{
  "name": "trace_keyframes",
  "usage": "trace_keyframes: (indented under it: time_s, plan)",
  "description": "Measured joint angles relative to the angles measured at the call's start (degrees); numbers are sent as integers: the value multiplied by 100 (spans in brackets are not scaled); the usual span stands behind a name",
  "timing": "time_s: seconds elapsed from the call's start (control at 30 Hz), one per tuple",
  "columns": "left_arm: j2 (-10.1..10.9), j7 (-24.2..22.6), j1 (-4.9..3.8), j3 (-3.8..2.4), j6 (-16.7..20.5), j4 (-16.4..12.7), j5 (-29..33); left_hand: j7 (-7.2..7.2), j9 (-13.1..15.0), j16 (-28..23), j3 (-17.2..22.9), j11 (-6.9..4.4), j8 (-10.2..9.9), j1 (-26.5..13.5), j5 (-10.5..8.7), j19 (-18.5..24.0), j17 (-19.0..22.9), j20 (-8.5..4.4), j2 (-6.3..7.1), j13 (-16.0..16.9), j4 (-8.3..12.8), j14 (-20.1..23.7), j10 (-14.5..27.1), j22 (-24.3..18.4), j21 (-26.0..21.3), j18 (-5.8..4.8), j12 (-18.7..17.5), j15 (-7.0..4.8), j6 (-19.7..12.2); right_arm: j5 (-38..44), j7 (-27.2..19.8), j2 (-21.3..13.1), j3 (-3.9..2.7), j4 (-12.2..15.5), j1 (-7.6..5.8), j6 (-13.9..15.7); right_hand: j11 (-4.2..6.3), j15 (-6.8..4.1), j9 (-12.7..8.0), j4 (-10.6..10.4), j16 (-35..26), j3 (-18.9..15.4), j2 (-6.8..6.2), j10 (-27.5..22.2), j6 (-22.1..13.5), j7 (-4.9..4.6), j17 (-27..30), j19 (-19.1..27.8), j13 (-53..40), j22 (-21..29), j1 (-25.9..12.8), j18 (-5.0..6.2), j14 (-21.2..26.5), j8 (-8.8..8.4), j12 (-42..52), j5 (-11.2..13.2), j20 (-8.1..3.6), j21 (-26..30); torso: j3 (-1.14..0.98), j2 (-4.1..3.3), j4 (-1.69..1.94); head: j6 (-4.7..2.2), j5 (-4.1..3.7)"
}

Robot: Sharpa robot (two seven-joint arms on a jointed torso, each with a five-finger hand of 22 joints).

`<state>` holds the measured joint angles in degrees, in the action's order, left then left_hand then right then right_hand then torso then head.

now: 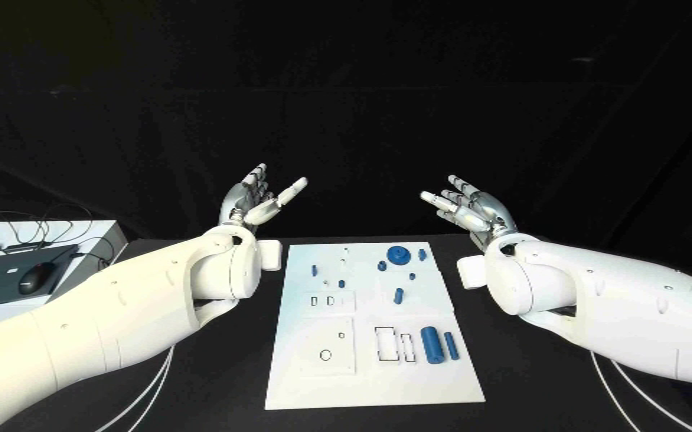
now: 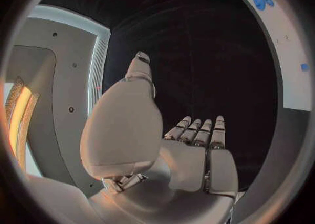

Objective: Assemble the parts on the task board

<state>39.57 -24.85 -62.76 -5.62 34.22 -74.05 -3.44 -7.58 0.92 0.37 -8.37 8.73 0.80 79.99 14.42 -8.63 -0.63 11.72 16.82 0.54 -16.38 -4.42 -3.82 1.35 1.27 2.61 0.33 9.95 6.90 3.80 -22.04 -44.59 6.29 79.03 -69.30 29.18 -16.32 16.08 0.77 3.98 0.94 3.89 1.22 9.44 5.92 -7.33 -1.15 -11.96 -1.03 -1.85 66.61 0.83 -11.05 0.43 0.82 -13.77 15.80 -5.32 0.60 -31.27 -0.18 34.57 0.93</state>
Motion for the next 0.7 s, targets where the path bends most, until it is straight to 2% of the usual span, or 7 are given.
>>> trace_keyframes:
  time_s: [0.2, 0.27, 0.37, 0.47, 0.53, 0.6, 0.7]
  plan:
    - [-9, 92, -2, -2, -205, 28, -105, 6, 19, 38, -30, 136, 22, 239, 54, -18, -24, 59, 39, 22, -63, -123, -137, 9, 9, 0, 31, 129, 175, 213, 282, 4, 109, -204, -158, -647, -19, 2, 14, 181, 26, -6, 36, 210, 166, -16, -22, -181, -14, -28, 289, 90, -235, 23, 25, -22, 31, -98, 1, 0, -1, 0, 0]
    - [-9, 107, -2, -2, -235, 29, -118, -3, 37, 90, 35, 249, 54, 292, 54, -108, -45, 100, -14, 44, -79, -339, -360, 28, 57, 0, 80, 189, 340, 253, 332, 4, 118, -231, -178, -764, -6, -10, 24, 231, 34, -9, 51, 321, 248, -18, -30, -266, -22, -38, 365, 125, -367, 45, 28, -21, 25, -145, 1, 0, -1, 0, 0]
    - [39, 115, 5, -1, -335, 29, -144, -36, 73, 156, 226, 387, 103, 344, 54, -525, -94, 169, -162, 80, -76, -923, -894, 95, 192, 0, 98, 301, 786, 692, 312, 20, 123, -432, -176, -859, 49, -84, 57, 353, 78, -15, 82, 824, 668, -43, -59, -714, -52, -89, 557, 234, -929, 93, 69, -21, -7, -340, 9, 0, 1, 79, -24]
    - [113, 116, 22, 0, -443, 23, -158, -102, 127, 300, 588, 514, 211, 293, -89, -1992, -159, 376, -752, 155, 95, -2360, -2299, 287, 674, 327, 188, 333, 1842, 1245, 262, 21, 123, -554, -173, -864, 167, -214, 95, 477, 134, -19, 122, 1664, 1346, -89, -104, -1476, -86, -157, 744, 403, -1851, 136, 111, -21, -87, -650, 23, -1, 3, 136, -43]
    - [165, 116, 42, 2, -521, -12, -177, -165, 163, 319, 627, 408, 253, 267, -102, -3034, -214, 381, -1002, 187, 299, -3527, -3346, 365, 989, 544, 215, 211, 2658, 1669, 238, 43, 123, -603, -173, -856, 255, -315, 125, 545, 150, -21, 142, 2278, 1838, -125, -132, -1958, -111, -192, 847, 459, -2552, 177, 116, -21, -161, -825, 24, -3, 4, 160, -53]
    - [229, 117, 62, 3, -601, -83, -198, -305, 202, 384, 524, 228, 284, 164, -102, -3869, -290, 292, -1280, 257, 649, -5033, -4843, 397, 1268, 773, 278, -1, 3699, 2069, 233, 65, 122, -639, -173, -839, 364, -442, 152, 619, 201, 5, 180, 2994, 2436, -172, -161, -2462, -146, -215, 926, 536, -3300, 194, 161, -21, -264, -993, 23, -13, 8, 180, -64]
    - [348, 121, 99, 3, -778, -228, -246, -309, 247, 505, 455, 7, 284, 167, -102, -4557, -406, 113, -1514, 278, 930, -6023, -5729, 433, 1531, 847, 321, -269, 4649, 2770, 247, 99, 120, -696, -170, -809, 518, -637, 194, 704, 234, 89, 220, 3868, 3294, -280, -196, -3093, -176, -258, 983, 537, -4211, 233, 190, -21, -444, -1209, 23, -38, 22, 198, -90]
